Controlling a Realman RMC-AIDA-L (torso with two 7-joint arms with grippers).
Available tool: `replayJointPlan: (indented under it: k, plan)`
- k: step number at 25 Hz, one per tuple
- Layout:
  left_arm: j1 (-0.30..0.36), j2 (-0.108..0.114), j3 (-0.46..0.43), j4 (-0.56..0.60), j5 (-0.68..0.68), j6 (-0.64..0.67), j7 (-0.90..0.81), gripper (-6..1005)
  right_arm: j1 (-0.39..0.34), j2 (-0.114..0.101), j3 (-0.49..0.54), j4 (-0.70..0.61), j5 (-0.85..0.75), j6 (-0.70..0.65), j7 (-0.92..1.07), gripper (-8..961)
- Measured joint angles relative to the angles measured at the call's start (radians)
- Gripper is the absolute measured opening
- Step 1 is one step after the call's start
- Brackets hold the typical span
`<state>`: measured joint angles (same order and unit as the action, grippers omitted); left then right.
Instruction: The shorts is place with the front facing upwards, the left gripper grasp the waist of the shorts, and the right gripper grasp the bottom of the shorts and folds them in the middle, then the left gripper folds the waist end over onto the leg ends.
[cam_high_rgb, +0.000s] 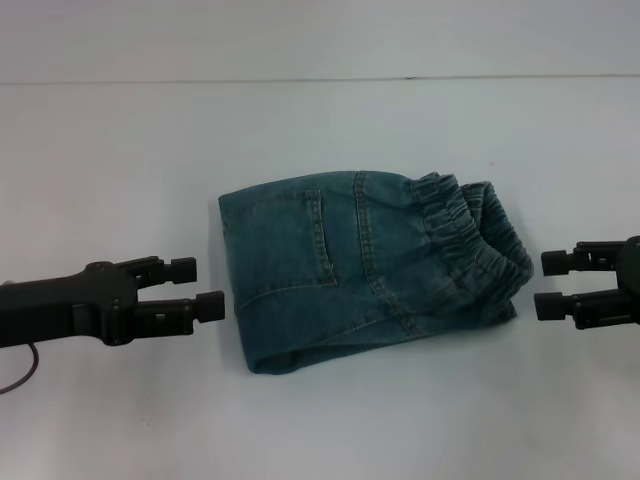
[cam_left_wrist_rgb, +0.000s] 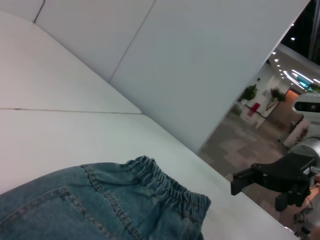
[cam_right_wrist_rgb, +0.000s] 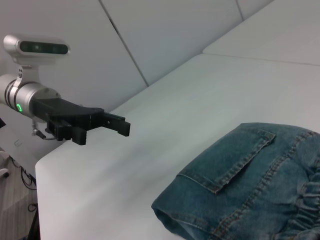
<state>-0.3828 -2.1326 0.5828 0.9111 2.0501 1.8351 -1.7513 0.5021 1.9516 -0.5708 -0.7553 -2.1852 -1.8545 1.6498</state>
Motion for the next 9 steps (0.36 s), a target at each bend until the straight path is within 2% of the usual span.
replayJointPlan:
  k: [9]
  plan:
    - [-0.012, 0.004, -0.001, 0.003, -0.001, 0.031, -0.017, 921, 0.011, 0.004, -0.005, 0.000, -0.001, 0.001, 0.001, 874]
